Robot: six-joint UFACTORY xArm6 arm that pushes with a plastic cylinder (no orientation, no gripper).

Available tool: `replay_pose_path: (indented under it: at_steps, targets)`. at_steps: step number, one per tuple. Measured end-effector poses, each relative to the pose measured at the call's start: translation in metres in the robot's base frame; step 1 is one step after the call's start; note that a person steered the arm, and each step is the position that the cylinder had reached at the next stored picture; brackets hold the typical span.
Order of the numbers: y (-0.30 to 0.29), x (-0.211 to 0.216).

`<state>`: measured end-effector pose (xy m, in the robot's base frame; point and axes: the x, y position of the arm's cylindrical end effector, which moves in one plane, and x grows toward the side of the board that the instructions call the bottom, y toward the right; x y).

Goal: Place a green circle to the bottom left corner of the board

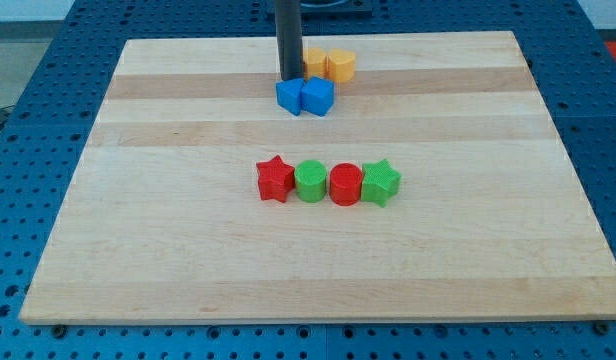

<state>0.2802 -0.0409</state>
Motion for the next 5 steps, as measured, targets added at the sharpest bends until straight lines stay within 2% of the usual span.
replay_pose_path:
  at_steps: [1,2,4,5]
  targets:
    - [0.000,0.000]
    - [-0.024,0.008]
    - [-0.081,0.033]
    - [-0.098,0.059]
